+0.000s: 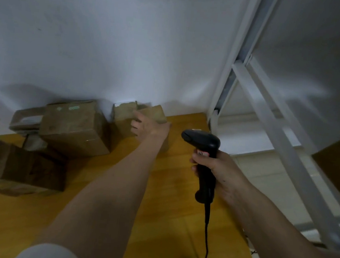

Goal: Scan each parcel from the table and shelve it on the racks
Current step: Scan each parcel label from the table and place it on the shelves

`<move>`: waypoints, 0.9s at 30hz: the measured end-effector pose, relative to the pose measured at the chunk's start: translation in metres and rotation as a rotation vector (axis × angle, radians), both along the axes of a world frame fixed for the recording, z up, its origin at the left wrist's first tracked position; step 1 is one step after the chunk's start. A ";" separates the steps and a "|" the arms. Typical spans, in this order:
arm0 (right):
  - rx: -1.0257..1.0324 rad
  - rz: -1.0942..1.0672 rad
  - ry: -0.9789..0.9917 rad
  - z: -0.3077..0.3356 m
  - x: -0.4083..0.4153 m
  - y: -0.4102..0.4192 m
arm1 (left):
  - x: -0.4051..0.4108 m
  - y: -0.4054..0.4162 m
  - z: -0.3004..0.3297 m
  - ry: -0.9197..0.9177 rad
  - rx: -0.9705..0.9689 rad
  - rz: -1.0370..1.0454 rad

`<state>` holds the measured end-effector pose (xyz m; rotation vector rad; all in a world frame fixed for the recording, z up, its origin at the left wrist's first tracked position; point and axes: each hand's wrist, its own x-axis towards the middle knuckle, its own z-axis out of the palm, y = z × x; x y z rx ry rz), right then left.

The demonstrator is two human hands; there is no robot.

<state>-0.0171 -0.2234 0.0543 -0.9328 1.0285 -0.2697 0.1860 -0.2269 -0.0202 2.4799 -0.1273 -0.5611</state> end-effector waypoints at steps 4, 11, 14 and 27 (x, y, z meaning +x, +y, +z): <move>0.015 -0.010 -0.006 -0.003 -0.001 -0.002 | -0.006 0.013 -0.002 0.060 0.018 -0.101; 0.072 -0.034 -0.013 -0.008 -0.005 -0.001 | -0.031 0.084 -0.006 0.099 0.020 -0.294; 0.074 -0.025 0.022 -0.012 -0.007 0.003 | -0.047 0.116 -0.008 0.077 0.031 -0.356; 0.067 0.069 -0.009 -0.024 -0.011 0.029 | -0.116 0.191 -0.030 -0.093 -0.356 -0.184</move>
